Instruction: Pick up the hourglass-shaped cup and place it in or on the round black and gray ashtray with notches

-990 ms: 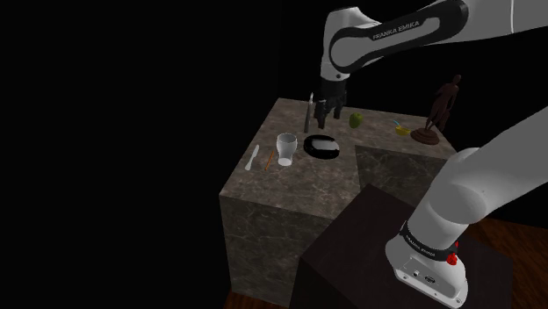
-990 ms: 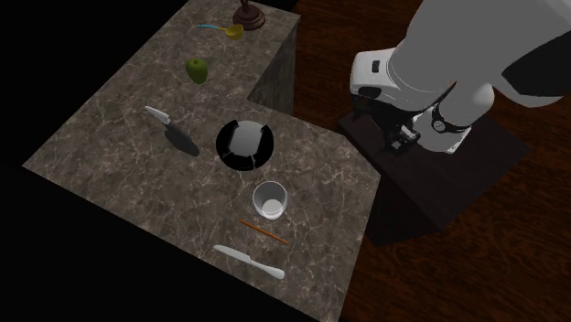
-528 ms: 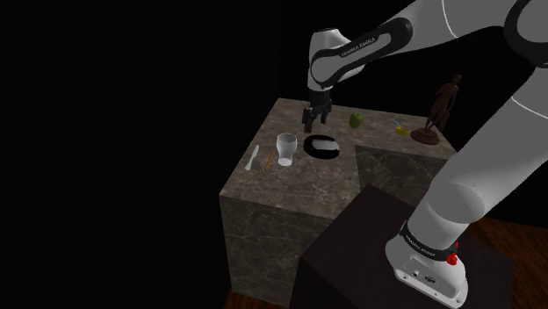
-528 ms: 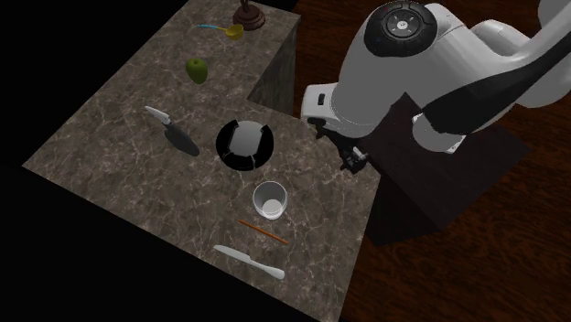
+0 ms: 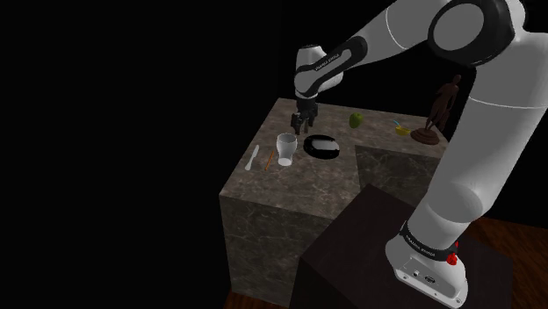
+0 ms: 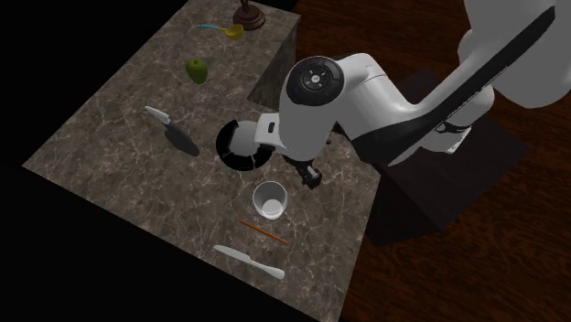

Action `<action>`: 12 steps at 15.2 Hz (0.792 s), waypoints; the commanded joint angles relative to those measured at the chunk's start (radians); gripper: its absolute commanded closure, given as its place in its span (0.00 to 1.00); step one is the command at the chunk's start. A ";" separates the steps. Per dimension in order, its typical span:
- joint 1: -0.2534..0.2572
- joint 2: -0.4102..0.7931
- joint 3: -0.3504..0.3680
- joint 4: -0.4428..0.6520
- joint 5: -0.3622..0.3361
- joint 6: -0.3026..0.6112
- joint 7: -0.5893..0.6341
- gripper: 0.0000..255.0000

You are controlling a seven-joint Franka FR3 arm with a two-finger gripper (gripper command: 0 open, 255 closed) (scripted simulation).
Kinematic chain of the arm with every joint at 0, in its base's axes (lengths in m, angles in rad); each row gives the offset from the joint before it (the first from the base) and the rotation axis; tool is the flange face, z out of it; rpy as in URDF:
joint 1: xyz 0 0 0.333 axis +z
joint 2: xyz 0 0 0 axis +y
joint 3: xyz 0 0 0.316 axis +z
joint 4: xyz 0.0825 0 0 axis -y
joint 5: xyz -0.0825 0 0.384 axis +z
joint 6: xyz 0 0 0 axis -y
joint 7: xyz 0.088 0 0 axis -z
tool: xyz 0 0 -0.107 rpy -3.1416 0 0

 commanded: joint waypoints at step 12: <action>-0.042 0.375 -0.001 0.305 0.031 0.087 -0.063 0.00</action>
